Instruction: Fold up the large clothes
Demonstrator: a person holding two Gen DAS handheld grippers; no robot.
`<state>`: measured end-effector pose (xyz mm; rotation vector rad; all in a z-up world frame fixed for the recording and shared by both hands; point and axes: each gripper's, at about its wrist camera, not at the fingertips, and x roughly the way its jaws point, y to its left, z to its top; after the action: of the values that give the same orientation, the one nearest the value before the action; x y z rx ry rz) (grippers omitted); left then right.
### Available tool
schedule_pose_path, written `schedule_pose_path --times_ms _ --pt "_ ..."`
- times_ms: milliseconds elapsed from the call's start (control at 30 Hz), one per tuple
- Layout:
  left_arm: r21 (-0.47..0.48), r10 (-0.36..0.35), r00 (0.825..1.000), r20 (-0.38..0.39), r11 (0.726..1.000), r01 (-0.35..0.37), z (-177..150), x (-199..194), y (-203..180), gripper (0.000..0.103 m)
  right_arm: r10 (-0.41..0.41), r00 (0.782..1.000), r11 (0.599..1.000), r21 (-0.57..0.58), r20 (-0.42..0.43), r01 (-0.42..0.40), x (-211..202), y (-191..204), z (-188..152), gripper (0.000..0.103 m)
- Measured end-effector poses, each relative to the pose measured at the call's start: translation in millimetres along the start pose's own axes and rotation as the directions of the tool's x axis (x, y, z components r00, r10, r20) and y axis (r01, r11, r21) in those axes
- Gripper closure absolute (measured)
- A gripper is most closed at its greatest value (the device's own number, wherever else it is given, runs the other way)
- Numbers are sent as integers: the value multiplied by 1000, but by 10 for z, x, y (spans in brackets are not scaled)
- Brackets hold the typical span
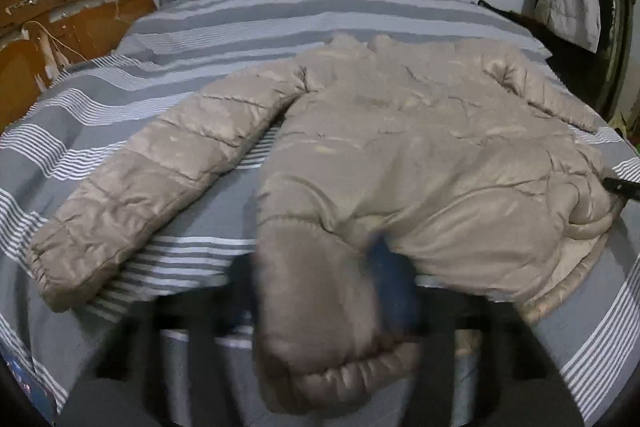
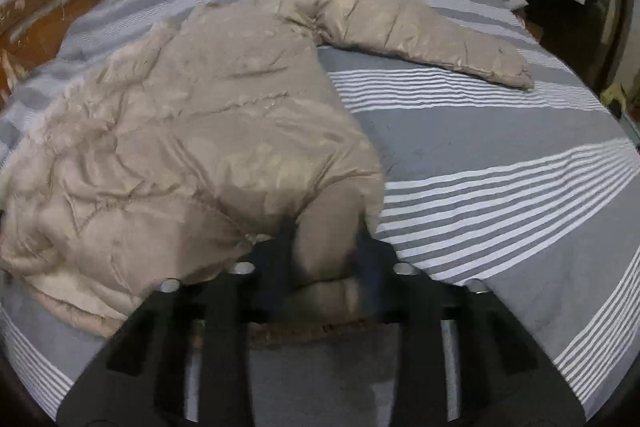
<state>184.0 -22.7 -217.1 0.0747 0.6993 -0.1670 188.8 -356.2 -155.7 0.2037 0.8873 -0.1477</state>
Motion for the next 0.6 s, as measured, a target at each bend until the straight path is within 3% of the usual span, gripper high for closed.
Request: schedule_pose_path --times_ms 33,67,200,267,300,333,367,433,600 --pt "12 -6 1000 14 1000 6 21 -20 -18 78 7 1000 1000 -7 9 -7 -68 -51 31 82" --pt "29 -14 999 31 999 14 48 -75 -44 82 9 1000 1000 -24 17 -9 -144 -155 100 84" --pt "68 -46 996 81 997 41 30 -422 -62 82 -26 998 998 -54 58 30 -565 -81 -56 84" --pt "82 -65 995 80 995 58 -48 -503 -68 72 -81 993 993 -74 80 87 -620 -106 -111 70" --pt "86 -56 993 101 995 48 -104 -562 -54 66 -126 986 987 -85 111 136 -646 -126 -126 58" --pt "90 -38 992 122 996 27 -141 -613 -31 47 -152 978 983 -85 145 165 -727 -100 -154 21" --pt "80 -14 987 162 997 1 -171 -696 26 37 -152 970 984 -68 190 167 -822 -104 -167 3" --pt "48 21 977 211 998 -32 -159 -805 117 14 -128 971 988 -64 201 144 -922 -56 -165 3" --pt "71 48 955 294 995 -72 -53 -1055 196 12 -95 976 991 -78 197 112 -1091 224 -168 3"
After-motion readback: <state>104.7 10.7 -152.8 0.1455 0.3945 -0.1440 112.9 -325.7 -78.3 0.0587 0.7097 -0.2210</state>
